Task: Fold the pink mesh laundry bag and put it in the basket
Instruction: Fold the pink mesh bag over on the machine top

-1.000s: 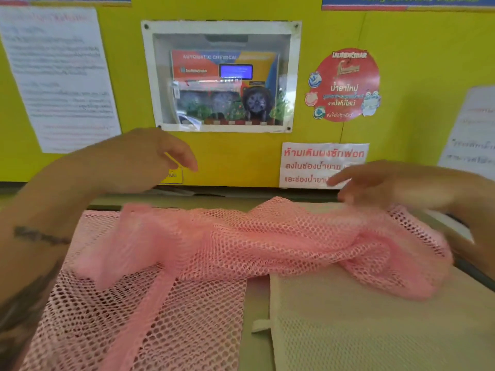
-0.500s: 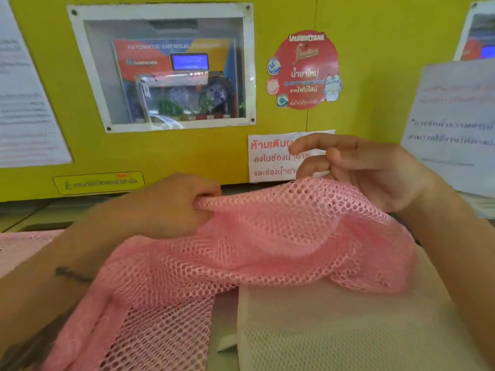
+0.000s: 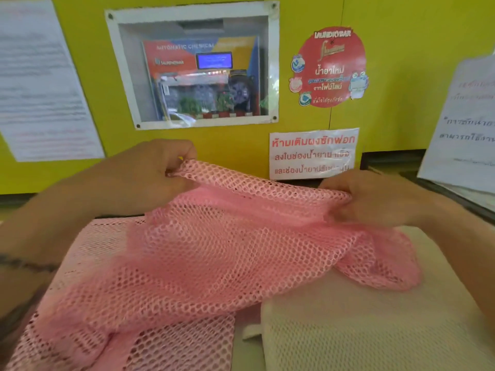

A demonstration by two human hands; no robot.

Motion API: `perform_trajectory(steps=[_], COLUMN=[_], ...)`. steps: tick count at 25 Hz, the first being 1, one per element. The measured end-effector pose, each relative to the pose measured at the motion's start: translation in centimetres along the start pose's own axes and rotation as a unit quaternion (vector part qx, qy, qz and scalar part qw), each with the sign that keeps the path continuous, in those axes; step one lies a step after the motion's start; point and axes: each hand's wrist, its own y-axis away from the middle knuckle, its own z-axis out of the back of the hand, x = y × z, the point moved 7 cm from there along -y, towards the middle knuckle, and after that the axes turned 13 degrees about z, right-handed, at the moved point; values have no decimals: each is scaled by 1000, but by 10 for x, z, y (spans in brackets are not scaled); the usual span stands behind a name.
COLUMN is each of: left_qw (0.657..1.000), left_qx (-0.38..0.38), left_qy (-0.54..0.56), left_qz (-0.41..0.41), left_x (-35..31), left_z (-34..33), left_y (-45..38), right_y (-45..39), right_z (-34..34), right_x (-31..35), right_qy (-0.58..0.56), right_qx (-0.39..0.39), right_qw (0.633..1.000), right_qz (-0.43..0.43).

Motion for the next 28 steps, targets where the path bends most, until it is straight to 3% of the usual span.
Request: perform_trajectory(steps=[3,4,5,7,8,10,12,14,15,17,18,20,22,25,28], left_qw=[992,996,993,917,888,887,917,962,978,985,977,949,926,943,976], left_qx=[-119,-62,76,383,442,410,280,151,126,162,203,277,324,261,74], left_qy=[24,54,71,79,100,178,268,220,157,26,-38,-148,-193,-201,-203], left_qz=[-22,-39,-61,-72,-81,-115,-98,-56,-46,-52,-54,-30,20,54,23], left_x=[-13,-24,-38,-65,-74,-84,-76,-54,-46,-35,-30,-16,1,14,3], left_z=[22,20,8,-24,-27,-23,-15,-25,-38,-79,-103,-140,-158,-144,-106], left_y=[8,15,26,70,83,76,46,17,9,4,5,10,11,-1,-9], right_y=[2,4,4,3,7,17,25,31,30,24,22,25,31,26,24], right_z=[41,51,56,54,51,49,57,65,65,53,37,-3,-32,-40,-8], right_x=[2,-1,-10,-36,-47,-57,-60,-50,-42,-14,2,23,26,15,8], right_qy=[66,91,121,164,178,223,287,285,248,135,102,102,132,147,163], right_qx=[-256,-292,-291,-226,-193,-176,-184,-208,-216,-160,-77,114,231,230,169], right_qw=[964,952,949,955,953,934,903,900,917,964,981,978,951,953,966], right_qz=[18,9,-13,-102,-152,-218,-259,-254,-226,-164,-144,-144,-160,-130,-109])
